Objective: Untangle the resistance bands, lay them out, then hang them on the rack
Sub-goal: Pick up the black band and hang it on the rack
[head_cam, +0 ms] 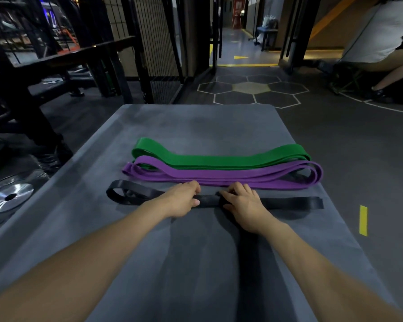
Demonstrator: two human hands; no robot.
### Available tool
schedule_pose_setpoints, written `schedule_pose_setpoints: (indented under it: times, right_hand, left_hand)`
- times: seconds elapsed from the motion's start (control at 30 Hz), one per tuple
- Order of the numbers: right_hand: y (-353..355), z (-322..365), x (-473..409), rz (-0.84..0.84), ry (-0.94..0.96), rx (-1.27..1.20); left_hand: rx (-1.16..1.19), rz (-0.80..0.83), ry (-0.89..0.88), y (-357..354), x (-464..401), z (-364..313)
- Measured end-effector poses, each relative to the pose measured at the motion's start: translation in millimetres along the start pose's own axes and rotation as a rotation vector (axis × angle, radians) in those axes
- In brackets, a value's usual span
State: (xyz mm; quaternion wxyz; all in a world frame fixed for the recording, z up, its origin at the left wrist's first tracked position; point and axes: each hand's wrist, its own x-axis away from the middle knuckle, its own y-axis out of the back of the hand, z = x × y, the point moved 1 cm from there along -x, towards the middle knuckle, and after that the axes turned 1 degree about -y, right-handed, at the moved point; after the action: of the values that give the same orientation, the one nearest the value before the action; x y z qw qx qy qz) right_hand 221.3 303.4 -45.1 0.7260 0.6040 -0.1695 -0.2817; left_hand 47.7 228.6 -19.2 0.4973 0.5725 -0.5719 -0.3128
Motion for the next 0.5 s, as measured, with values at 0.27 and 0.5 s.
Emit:
schedule_pose_setpoints:
  times: [0.27,0.5]
  right_hand:
    - [23,12,21,-0.036,0.077,-0.218]
    - [96,84,30,-0.186,0.186,-0.533]
  left_hand:
    - [0.549,-0.016,-0.122,31,44,-9]
    - [1.287,-0.185,-0.18,84,118,-19]
